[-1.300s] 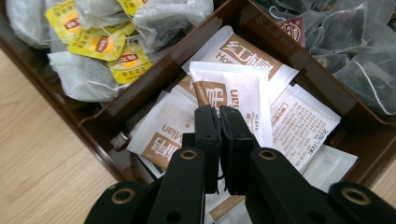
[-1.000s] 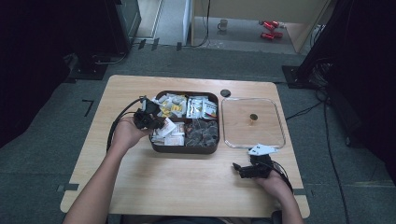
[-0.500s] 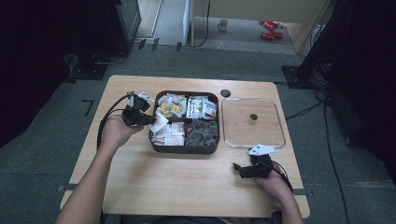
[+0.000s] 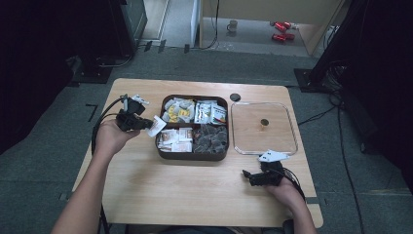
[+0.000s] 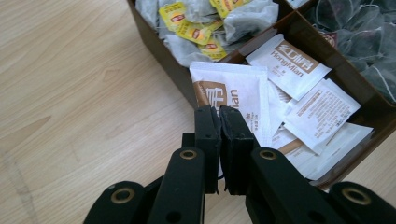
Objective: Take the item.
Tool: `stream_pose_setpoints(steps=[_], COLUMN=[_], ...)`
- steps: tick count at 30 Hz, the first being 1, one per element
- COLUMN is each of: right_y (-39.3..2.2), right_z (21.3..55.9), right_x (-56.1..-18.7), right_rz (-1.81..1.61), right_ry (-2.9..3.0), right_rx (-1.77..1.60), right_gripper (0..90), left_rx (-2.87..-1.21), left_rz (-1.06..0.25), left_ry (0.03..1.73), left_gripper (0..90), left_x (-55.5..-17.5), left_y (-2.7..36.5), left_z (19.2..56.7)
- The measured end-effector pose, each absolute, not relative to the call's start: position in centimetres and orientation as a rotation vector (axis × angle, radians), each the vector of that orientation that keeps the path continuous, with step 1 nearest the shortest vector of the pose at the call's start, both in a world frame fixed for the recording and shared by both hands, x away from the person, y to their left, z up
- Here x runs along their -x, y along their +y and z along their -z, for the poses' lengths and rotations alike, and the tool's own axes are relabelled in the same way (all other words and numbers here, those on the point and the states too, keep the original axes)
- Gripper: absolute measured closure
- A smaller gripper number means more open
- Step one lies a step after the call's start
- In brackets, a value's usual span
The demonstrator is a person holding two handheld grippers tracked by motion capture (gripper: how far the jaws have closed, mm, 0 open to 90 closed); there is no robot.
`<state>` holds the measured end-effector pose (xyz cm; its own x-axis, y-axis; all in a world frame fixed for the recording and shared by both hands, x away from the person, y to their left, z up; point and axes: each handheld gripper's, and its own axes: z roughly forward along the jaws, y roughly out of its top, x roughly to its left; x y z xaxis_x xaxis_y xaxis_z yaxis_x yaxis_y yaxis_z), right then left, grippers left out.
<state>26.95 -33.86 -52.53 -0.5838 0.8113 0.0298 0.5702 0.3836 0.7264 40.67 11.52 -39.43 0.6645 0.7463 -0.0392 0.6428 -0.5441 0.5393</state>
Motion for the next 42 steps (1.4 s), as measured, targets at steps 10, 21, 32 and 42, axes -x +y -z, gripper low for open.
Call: stream_pose_setpoints(steps=[10, 21, 32, 42], right_y=[-33.8, -33.8, -33.8, -33.8], right_z=[52.5, 52.5, 52.5, 52.5], right_x=[-27.0, -27.0, -27.1, -27.1], right_rz=[-1.02, -1.021, -1.021, -1.021], right_ry=[2.318, 2.318, 2.318, 2.318], right_rx=[-1.204, -1.204, -1.204, -1.203], right_gripper=[7.6, 7.6, 7.6, 7.6], left_rx=[-2.301, -2.292, -2.305, -2.327], left_rz=[-0.281, -0.274, -0.279, -0.276], left_ry=[1.163, 1.248, 1.324, 1.349], left_gripper=[87.8, 87.8, 87.5, 86.8], left_x=[-40.9, -41.2, -42.3, -43.1], left_y=[13.9, 15.7, 16.3, 15.5], left_z=[39.6, 41.1, 43.1, 45.0])
